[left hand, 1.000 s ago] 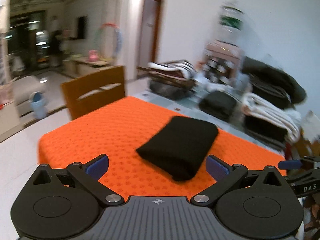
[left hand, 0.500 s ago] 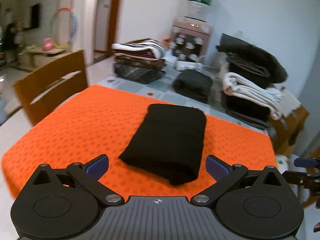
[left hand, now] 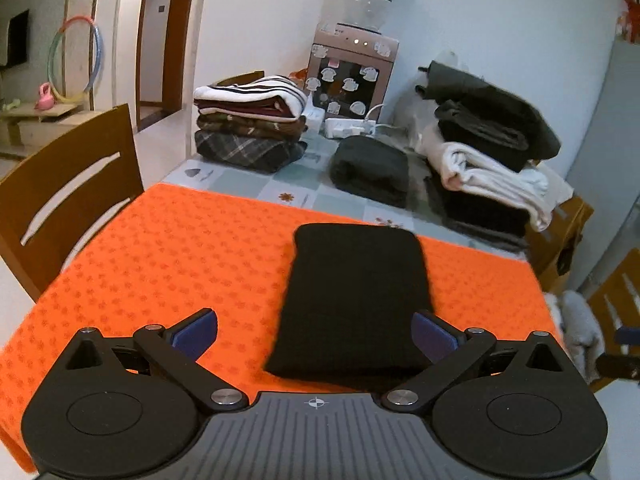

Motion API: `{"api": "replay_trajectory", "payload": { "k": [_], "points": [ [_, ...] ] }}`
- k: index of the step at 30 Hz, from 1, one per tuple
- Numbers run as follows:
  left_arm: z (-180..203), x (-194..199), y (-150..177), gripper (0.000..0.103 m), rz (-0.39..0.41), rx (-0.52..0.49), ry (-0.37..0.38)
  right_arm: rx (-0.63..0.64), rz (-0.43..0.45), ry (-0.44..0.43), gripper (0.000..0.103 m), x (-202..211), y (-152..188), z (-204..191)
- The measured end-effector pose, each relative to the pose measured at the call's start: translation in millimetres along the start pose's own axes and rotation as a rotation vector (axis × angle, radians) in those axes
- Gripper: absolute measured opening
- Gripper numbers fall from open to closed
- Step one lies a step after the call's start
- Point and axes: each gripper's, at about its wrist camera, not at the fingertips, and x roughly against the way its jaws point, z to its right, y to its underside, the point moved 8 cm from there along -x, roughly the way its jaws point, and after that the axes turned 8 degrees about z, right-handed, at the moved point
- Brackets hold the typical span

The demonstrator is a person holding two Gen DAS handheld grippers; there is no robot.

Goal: Fold clothes

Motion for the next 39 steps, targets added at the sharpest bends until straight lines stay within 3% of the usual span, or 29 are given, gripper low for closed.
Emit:
{"api": "replay_trajectory", "payload": {
  "k": [13,20,23,27,30,32,34,36,39],
  "points": [
    [-70,-13,5,0.103,0.007,-0.006,0.016,0.023,-0.04,-0.019,0.103,-62,4,-64],
    [-88,-38,16,0.103,0.016,-0.056,0.08,0.059,0.011,-0.067,0.102,-95,6,-97],
    [-81,-52,18,0.101,0.004,-0.064,0.146,0.102,0.025,-0.09,0.102,-111,1,-109],
    [-61,-70,21,0.083,-0.016,-0.098,0.221,0.151,0.036,-0.141,0.085,-135,-13,-118],
    [-48,-78,20,0.073,-0.019,-0.084,0.249,0.169,0.041,-0.17,0.08,-153,-23,-118],
    [-39,-82,21,0.06,-0.021,-0.076,0.265,0.19,0.041,-0.187,0.072,-166,-30,-118],
    [-30,-88,24,0.036,-0.035,-0.079,0.287,0.193,0.033,-0.203,0.054,-177,-32,-117],
    [-21,-93,29,0.026,-0.055,-0.095,0.314,0.186,0.02,-0.217,0.048,-189,-33,-115],
    [-14,-101,37,0.024,-0.082,-0.114,0.326,0.203,0.005,-0.213,0.048,-203,-28,-113]
  ]
}}
